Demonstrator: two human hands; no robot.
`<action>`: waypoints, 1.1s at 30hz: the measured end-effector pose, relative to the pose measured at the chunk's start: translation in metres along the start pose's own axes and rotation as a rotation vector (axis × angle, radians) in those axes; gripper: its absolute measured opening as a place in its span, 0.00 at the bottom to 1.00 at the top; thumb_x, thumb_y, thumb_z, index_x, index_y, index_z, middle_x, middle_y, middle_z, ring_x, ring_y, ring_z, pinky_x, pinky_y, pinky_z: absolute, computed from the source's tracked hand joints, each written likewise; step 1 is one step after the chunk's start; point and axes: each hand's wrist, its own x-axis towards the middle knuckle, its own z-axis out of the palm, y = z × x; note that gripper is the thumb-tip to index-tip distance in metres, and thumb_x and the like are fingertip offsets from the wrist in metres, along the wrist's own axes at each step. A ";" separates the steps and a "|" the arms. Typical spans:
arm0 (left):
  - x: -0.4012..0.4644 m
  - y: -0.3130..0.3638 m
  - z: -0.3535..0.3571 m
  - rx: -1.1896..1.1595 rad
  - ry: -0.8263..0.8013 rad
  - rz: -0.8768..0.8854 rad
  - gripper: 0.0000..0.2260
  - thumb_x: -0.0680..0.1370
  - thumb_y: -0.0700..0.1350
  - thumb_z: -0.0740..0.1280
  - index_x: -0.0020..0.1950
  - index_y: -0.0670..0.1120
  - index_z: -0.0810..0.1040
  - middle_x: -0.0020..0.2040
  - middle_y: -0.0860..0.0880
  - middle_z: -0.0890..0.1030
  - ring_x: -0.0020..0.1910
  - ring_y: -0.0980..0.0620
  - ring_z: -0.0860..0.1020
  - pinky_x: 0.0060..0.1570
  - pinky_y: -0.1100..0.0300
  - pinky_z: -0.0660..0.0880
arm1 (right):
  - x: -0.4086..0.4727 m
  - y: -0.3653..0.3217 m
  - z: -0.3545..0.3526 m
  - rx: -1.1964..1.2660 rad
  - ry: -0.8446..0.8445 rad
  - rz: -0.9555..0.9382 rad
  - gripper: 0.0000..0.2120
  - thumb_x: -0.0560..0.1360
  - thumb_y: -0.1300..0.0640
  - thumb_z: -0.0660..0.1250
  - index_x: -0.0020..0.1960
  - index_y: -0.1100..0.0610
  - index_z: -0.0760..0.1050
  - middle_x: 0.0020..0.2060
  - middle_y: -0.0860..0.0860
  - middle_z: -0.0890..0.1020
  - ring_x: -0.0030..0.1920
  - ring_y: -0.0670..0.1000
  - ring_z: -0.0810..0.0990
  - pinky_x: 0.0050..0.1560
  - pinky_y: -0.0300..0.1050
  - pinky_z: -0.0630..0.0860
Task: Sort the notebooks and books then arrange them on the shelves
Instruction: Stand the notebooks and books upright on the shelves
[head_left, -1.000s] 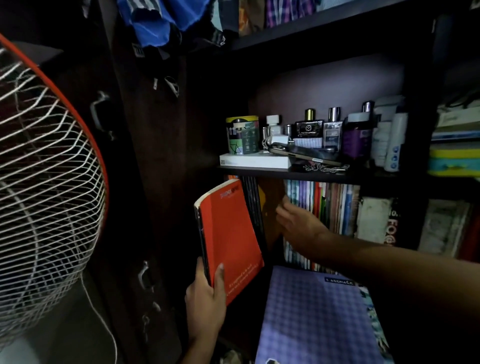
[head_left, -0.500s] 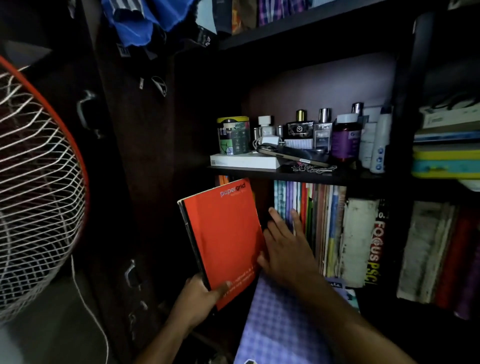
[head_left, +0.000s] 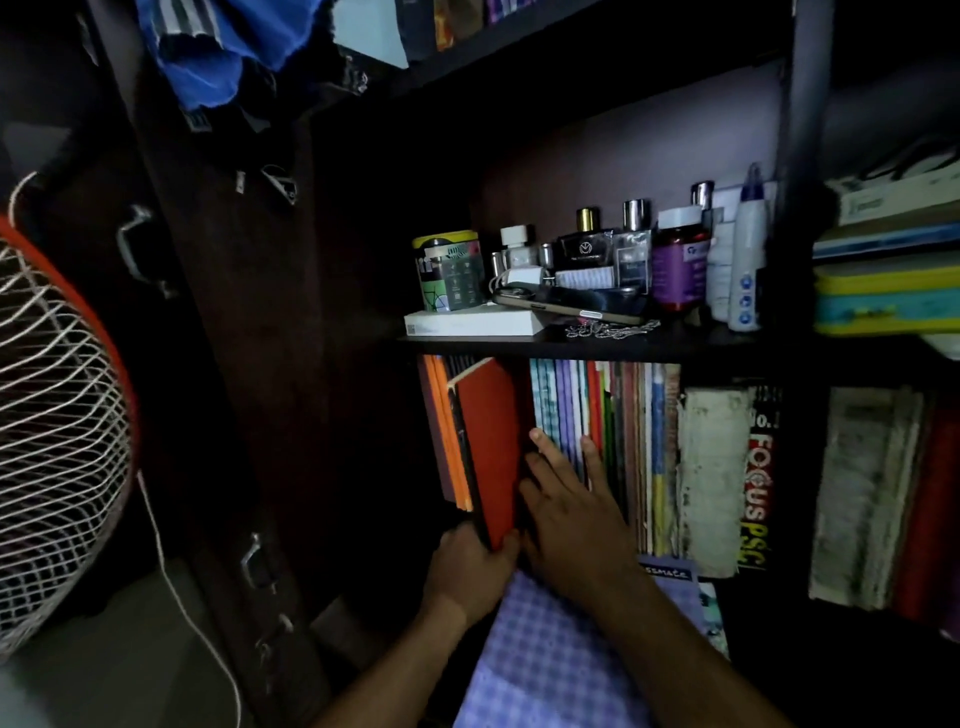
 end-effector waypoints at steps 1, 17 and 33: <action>0.007 0.003 0.007 -0.026 0.013 -0.023 0.33 0.68 0.68 0.59 0.60 0.47 0.82 0.53 0.44 0.85 0.54 0.42 0.83 0.51 0.53 0.79 | -0.001 0.000 0.000 0.005 0.006 -0.003 0.21 0.68 0.46 0.67 0.56 0.55 0.80 0.69 0.53 0.74 0.81 0.51 0.53 0.77 0.66 0.48; 0.030 -0.017 0.023 -0.411 0.097 0.298 0.28 0.74 0.36 0.66 0.62 0.66 0.66 0.51 0.52 0.76 0.44 0.50 0.82 0.48 0.52 0.80 | -0.001 -0.001 -0.006 -0.004 -0.080 0.010 0.22 0.70 0.43 0.68 0.57 0.56 0.81 0.71 0.53 0.73 0.81 0.52 0.49 0.78 0.65 0.40; 0.028 -0.014 0.023 -0.174 0.044 0.381 0.09 0.77 0.43 0.71 0.52 0.56 0.76 0.39 0.57 0.82 0.38 0.63 0.80 0.40 0.68 0.73 | 0.004 0.003 -0.027 0.370 0.125 0.140 0.10 0.74 0.52 0.59 0.50 0.53 0.77 0.51 0.49 0.78 0.53 0.53 0.76 0.54 0.52 0.73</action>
